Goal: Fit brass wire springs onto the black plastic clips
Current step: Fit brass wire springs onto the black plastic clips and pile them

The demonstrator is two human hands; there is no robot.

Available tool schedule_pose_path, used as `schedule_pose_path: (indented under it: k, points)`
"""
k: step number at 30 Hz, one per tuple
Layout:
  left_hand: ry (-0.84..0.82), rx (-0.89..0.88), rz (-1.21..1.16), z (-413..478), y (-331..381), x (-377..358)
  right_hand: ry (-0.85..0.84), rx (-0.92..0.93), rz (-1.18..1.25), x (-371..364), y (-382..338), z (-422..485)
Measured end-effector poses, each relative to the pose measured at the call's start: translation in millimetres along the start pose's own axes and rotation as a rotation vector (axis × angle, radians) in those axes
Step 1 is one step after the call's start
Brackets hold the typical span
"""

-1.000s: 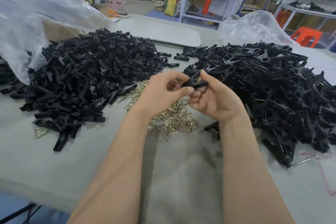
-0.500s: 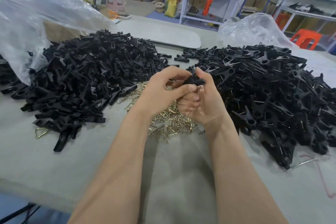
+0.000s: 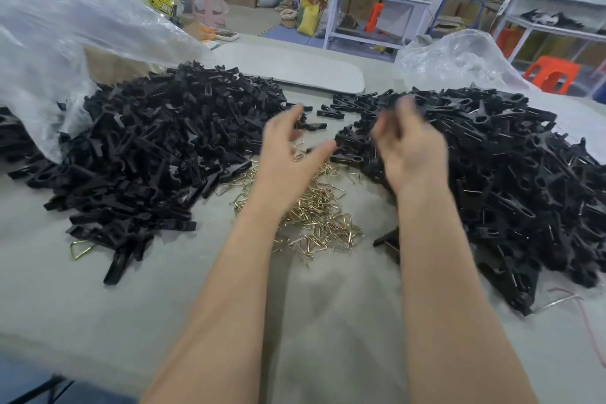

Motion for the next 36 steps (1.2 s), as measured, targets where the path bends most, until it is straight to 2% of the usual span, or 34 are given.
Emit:
schedule_pose_path:
  k: [1,2,3,5,6,8,9,11,12,14,19,24,26,28,33,36]
  points:
    - [0.182,0.070,-0.087,2,-7,20,0.027,-0.001,0.261,0,-10,5]
    - [0.382,0.147,-0.186,0,-17,41,0.019,-0.015,0.369,-3,-13,12]
    - [0.569,0.230,-0.290,-5,-29,59,-0.009,-0.029,0.280,-13,-9,14]
    - [0.799,0.389,-0.478,-14,-55,75,-0.076,0.026,-0.295,-44,15,11]
    - [0.846,0.435,-0.528,-16,-61,77,-0.127,0.109,-0.572,-64,29,8]
    - [0.900,0.438,-0.532,-19,-63,81,-0.285,0.337,-0.931,-111,57,-1]
    - [0.922,0.405,-0.518,-19,-61,84,-0.404,0.389,-1.062,-133,78,-5]
    - [0.951,0.346,-0.484,-20,-59,89,-0.636,0.357,-1.356,-163,128,-11]
    - [0.953,0.333,-0.470,-19,-58,90,-0.688,0.336,-1.488,-169,147,-11]
    - [0.950,0.317,-0.438,-19,-58,94,-0.644,0.427,-1.621,-178,158,-10]
    - [0.935,0.361,-0.450,-19,-60,92,-0.485,0.509,-1.437,-175,133,-15]
    - [0.885,0.379,-0.422,-17,-59,84,-0.355,0.467,-1.117,-161,103,-16]
    - [0.826,0.375,-0.389,-13,-60,80,-0.339,0.394,-0.934,-153,93,-16]
    - [0.703,0.350,-0.372,-4,-58,70,-0.322,0.316,-0.762,-140,81,-15]
    - [0.205,0.184,-0.330,7,-27,18,-0.210,0.137,-0.486,-80,56,-12]
    - [0.031,0.121,-0.243,3,-17,-3,-0.108,0.114,-0.471,-44,49,-13]
Point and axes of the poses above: each hand's wrist, its own z-axis towards the middle knuckle, its own x-axis out of the back of the hand, y = z × x, the point moved 9 cm from there along z, towards the middle knuckle, and after that the axes turned 6 degrees about y, right-handed, at the moved point
